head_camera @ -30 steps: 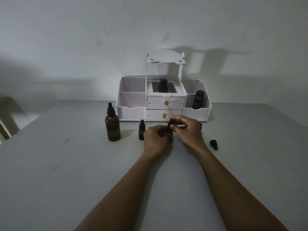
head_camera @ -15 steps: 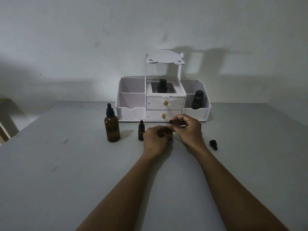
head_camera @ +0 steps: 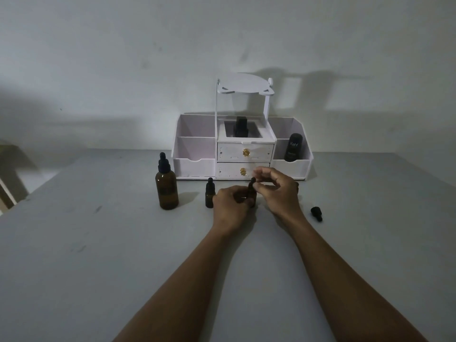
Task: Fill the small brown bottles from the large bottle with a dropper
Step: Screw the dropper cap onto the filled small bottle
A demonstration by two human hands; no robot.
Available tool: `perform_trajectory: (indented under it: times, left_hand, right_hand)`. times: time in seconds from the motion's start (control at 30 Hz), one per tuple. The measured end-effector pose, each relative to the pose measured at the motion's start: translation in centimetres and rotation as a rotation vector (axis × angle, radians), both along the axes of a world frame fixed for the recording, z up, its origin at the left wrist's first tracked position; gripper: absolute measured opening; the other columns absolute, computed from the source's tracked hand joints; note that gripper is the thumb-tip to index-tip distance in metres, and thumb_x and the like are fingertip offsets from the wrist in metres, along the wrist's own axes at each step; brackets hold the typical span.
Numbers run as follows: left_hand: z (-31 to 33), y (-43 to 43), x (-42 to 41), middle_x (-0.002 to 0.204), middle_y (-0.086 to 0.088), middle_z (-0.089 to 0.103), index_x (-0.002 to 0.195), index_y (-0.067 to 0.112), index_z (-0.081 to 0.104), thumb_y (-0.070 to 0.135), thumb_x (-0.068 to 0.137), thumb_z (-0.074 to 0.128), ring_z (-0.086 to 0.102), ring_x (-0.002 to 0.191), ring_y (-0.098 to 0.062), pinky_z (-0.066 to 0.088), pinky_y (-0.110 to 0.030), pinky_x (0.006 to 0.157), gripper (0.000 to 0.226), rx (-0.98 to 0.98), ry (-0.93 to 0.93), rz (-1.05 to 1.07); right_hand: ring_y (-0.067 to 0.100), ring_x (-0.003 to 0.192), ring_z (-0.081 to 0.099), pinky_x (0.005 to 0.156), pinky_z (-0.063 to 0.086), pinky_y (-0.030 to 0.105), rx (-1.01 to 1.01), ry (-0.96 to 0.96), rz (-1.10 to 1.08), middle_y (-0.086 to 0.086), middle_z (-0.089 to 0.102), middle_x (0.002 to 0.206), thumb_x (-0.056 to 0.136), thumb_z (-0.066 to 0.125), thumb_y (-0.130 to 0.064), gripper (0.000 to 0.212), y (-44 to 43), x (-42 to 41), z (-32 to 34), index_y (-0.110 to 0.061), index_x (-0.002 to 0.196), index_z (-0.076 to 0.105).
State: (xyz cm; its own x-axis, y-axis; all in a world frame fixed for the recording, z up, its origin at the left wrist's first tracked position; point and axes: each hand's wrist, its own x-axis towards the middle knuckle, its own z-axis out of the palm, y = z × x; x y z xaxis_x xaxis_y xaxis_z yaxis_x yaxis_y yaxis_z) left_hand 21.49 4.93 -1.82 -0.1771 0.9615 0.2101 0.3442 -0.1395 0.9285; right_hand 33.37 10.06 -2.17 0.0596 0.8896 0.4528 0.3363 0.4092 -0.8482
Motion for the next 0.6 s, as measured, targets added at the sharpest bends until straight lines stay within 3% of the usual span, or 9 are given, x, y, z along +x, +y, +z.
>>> perform_trajectory:
  times: [0.13, 0.3, 0.47, 0.6]
  left_hand:
    - [-0.03, 0.00, -0.01, 0.115, -0.003, 0.073, 0.122, 0.010, 0.070, 0.004, 0.091, 0.067, 0.064, 0.090, -0.007, 0.050, -0.002, 0.065, 0.032, 0.007, -0.005, 0.017]
    - [-0.25, 0.02, 0.03, 0.111, -0.003, 0.074, 0.118, 0.013, 0.072, 0.004, 0.090, 0.068, 0.067, 0.091, -0.008, 0.044, 0.001, 0.060, 0.030, 0.010, -0.021, 0.015]
    - [-0.03, -0.04, 0.06, 0.117, -0.004, 0.072, 0.123, 0.011, 0.069, 0.005, 0.090, 0.067, 0.068, 0.105, -0.017, 0.049, -0.019, 0.087, 0.033, -0.022, -0.032, 0.005]
    - [-0.05, 0.03, 0.08, 0.116, -0.003, 0.073, 0.121, 0.011, 0.071, 0.005, 0.090, 0.068, 0.068, 0.104, -0.016, 0.053, -0.028, 0.097, 0.032, -0.020, -0.024, 0.007]
  right_hand:
    - [-0.005, 0.086, 0.066, 0.077, 0.051, 0.009, 0.014, -0.038, 0.000, -0.015, 0.071, 0.090, 0.082, 0.075, -0.006, 0.023, -0.04, 0.11, 0.10, -0.023, 0.097, 0.074]
    - [-0.003, 0.083, 0.065, 0.068, 0.050, 0.005, 0.011, -0.032, -0.025, -0.017, 0.069, 0.088, 0.079, 0.081, -0.020, 0.020, 0.07, 0.00, -0.03, -0.025, 0.095, 0.071]
    - [-0.003, 0.092, 0.066, 0.085, 0.054, 0.016, 0.006, -0.038, 0.016, -0.016, 0.072, 0.095, 0.083, 0.073, -0.002, 0.027, 0.01, 0.13, -0.03, -0.023, 0.101, 0.075]
    - [-0.003, 0.086, 0.067, 0.078, 0.052, 0.011, 0.006, -0.030, -0.010, -0.015, 0.072, 0.090, 0.081, 0.077, -0.007, 0.022, 0.14, 0.14, -0.08, -0.022, 0.097, 0.075]
